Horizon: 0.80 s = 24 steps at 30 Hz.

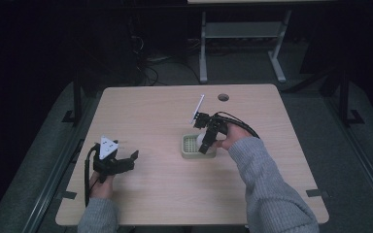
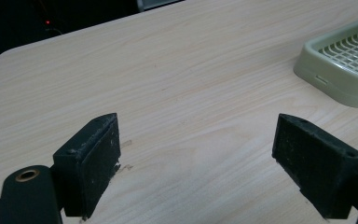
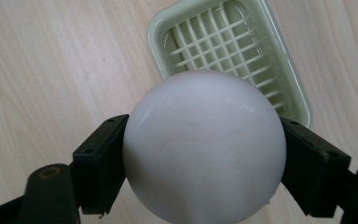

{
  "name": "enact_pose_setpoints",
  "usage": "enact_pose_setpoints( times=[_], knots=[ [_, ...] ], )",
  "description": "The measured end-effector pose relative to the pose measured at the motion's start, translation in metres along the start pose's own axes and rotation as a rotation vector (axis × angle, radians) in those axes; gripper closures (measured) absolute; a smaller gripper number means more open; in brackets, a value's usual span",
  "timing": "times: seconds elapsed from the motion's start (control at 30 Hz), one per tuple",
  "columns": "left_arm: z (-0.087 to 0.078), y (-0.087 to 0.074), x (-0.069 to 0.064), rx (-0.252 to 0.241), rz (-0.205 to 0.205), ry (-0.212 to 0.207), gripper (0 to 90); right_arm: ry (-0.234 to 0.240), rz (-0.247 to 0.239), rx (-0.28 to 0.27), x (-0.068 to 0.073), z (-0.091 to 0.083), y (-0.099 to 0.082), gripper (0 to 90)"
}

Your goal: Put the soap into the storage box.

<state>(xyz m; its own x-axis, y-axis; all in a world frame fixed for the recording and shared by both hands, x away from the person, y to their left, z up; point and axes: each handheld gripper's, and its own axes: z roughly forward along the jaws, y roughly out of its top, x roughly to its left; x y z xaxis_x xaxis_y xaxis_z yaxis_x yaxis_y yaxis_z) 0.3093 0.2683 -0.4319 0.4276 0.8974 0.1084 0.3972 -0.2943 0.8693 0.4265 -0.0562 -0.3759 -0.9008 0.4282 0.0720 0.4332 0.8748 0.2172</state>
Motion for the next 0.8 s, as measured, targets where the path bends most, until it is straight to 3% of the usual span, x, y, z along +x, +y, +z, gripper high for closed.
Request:
enact_pose_setpoints(
  times=[0.4,0.8],
  knots=[
    [0.000,0.001,-0.003,0.002,0.004,-0.014,14.8,-0.020,-0.017,0.020,-0.002,0.009,0.020,21.8],
    [0.000,0.001,-0.003,0.010,0.023,-0.006,14.8,-0.029,0.013,0.034,-0.009,0.024,0.026,21.8]
  ],
)
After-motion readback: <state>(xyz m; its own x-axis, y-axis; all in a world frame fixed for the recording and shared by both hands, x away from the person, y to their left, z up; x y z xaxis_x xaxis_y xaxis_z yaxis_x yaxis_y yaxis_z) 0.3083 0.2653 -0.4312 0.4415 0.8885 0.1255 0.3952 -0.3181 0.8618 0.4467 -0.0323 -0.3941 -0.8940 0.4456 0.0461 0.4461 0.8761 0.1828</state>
